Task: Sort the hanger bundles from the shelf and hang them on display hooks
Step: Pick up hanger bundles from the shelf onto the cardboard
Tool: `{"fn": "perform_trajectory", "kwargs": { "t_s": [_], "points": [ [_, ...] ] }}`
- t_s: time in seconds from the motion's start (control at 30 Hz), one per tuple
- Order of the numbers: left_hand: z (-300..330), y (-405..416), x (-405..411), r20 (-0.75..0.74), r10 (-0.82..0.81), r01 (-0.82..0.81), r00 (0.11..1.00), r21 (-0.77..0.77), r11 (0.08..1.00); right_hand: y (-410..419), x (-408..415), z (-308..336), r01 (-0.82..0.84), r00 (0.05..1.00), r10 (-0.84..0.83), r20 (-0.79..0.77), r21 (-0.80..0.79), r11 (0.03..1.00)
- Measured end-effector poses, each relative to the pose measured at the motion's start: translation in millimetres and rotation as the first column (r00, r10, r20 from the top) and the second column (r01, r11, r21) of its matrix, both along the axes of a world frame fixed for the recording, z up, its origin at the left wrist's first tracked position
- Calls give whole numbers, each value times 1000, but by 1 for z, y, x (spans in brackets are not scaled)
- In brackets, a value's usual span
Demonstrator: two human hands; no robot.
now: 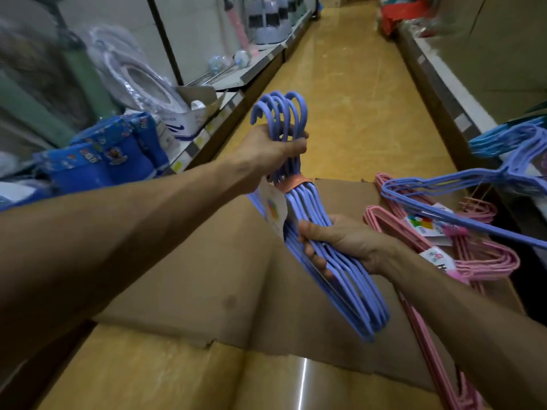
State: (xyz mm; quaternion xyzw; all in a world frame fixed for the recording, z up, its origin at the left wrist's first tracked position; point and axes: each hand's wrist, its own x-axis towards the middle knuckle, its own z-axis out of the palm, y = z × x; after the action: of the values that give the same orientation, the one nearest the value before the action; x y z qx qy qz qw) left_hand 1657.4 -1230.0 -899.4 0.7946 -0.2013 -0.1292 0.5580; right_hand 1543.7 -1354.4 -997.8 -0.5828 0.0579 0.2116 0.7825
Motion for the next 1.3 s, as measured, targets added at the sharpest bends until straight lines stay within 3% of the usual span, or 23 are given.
{"fn": "perform_trajectory", "kwargs": {
  "t_s": [0.17,0.3,0.43,0.53,0.67,0.77,0.83,0.97,1.07,1.13,1.2,1.3],
  "points": [
    [13,24,22,-228,-51,14,972,-162,987,28,19,-5,96,995,-94,25,-87,992],
    [14,43,47,-348,-9,-92,937,-272,958,64,39,-3,157,988,-156,17,-89,984],
    [5,71,78,-386,29,-173,922,-345,923,89,68,6,-15,994,15,-104,-2,1000],
    [-5,102,105,-356,24,-160,934,-359,919,115,94,8,-88,987,69,-143,-129,988],
    [-12,133,127,-355,24,-161,934,-362,918,150,117,3,-7,991,-38,-130,-328,945],
    [-23,158,150,-341,33,-163,940,-361,918,180,136,-3,60,984,-120,-134,-389,919],
    [-33,172,158,-298,92,-189,950,-315,930,201,146,-9,94,978,-162,-133,-413,906],
    [-54,197,171,-201,226,-243,953,-65,968,241,166,-39,190,958,-261,-123,-412,891],
    [-64,209,183,31,257,-259,966,138,956,262,183,-68,252,945,-315,-87,-419,872],
    [-67,220,191,305,184,-257,934,220,941,270,196,-83,267,942,-330,-65,-450,852],
    [-69,231,197,549,0,-238,836,362,901,275,207,-99,252,945,-322,-54,-505,825],
    [-76,238,208,641,-183,-283,746,553,784,281,219,-117,236,949,-313,-34,-582,778]
  ]
}}
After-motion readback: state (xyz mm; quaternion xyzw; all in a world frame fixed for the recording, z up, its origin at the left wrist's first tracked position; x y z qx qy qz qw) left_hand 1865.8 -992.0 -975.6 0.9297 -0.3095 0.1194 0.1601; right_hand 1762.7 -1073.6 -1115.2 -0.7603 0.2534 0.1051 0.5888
